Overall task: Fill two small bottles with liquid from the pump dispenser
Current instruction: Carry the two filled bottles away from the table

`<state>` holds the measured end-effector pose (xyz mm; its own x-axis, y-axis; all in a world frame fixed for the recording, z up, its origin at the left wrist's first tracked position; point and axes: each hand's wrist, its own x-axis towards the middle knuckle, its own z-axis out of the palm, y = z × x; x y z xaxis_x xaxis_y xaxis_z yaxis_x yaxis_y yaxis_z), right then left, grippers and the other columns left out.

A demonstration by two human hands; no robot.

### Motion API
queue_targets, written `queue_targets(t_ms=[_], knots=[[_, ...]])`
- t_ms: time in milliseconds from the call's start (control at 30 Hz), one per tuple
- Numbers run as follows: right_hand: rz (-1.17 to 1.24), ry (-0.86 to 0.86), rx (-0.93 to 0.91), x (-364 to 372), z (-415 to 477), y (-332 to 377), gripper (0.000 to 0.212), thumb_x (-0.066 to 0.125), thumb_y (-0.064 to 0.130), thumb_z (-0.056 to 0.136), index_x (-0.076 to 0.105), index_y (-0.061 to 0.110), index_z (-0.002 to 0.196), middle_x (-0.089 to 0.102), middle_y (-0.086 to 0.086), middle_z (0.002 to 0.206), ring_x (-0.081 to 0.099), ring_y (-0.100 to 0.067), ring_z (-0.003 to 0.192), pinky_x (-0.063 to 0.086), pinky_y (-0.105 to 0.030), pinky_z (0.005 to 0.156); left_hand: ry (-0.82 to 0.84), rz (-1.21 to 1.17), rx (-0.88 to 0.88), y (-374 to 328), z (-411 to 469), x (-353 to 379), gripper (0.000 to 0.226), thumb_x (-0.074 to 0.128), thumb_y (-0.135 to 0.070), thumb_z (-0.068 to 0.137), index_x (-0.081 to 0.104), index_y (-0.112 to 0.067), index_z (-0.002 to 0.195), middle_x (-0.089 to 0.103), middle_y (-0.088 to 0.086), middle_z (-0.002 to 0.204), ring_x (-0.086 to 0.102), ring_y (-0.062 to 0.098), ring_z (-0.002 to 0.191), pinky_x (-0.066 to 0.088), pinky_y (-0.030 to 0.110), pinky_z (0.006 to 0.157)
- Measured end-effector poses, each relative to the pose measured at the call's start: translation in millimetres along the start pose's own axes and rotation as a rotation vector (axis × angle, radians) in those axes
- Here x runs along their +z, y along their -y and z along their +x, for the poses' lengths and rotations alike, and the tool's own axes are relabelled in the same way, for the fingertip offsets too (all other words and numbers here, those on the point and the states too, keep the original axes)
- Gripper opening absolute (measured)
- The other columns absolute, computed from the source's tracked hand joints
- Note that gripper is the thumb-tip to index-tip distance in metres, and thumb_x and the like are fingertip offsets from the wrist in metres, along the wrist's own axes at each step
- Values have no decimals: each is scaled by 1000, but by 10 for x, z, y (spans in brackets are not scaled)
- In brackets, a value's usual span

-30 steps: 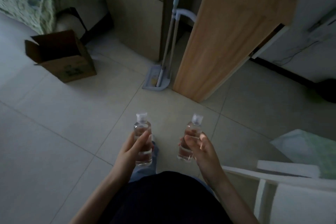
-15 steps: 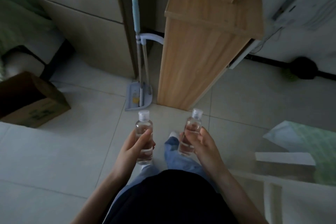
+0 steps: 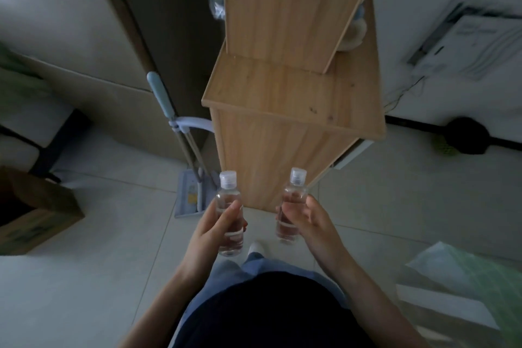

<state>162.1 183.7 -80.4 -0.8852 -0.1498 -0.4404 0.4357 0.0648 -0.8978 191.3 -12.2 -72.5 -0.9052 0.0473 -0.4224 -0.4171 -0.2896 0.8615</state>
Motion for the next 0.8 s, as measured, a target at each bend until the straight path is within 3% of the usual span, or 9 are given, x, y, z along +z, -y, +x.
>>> queue_targets(t_ms=[100, 200, 300, 533, 667, 800], knots=[[24, 12, -36, -118, 173, 204, 23, 63, 25, 88, 62, 14, 108, 73, 4, 90, 69, -1, 80, 51, -12, 66, 64, 14, 51, -221, 248, 163, 44, 68, -62, 65, 59, -23, 83, 49, 5, 71, 47, 14, 62, 39, 21, 51], [24, 13, -93, -185, 315, 476, 46, 64, 41, 74, 61, 17, 113, 74, -1, 100, 70, -6, 87, 53, -17, 70, 90, 28, 129, -499, 502, 293, 40, 66, -59, 69, 61, -25, 89, 53, -8, 65, 52, 6, 58, 42, 19, 53], [28, 1, -175, -249, 479, 755, 53, 64, 41, 74, 61, 13, 120, 72, -5, 109, 70, -11, 96, 54, -19, 75, 109, 126, 253, -818, 749, 430, 29, 62, -55, 77, 63, -30, 92, 61, -6, 71, 58, 9, 68, 50, 23, 61], [60, -91, -413, -363, 887, 1347, 38, 70, 35, 77, 63, 26, 113, 75, 11, 100, 70, -1, 95, 52, -10, 72, 147, 237, 471, -1434, 1208, 733, 38, 59, -36, 77, 55, -12, 105, 69, -7, 79, 66, 8, 76, 53, 19, 68], [13, -100, -455, -381, 1130, 1477, 39, 70, 34, 81, 58, 36, 118, 71, 15, 109, 66, 1, 104, 50, -12, 81, 119, 317, 487, -1551, 1465, 808, 34, 62, -31, 80, 55, -12, 108, 69, 9, 101, 65, 25, 95, 53, 40, 86], [-30, -89, -442, -409, 1327, 1436, 30, 71, 33, 85, 59, 44, 110, 69, 13, 111, 65, -3, 105, 52, -15, 76, 70, 353, 478, -1551, 1656, 803, 41, 64, -40, 73, 55, -14, 104, 69, -5, 90, 66, 17, 89, 54, 38, 83]])
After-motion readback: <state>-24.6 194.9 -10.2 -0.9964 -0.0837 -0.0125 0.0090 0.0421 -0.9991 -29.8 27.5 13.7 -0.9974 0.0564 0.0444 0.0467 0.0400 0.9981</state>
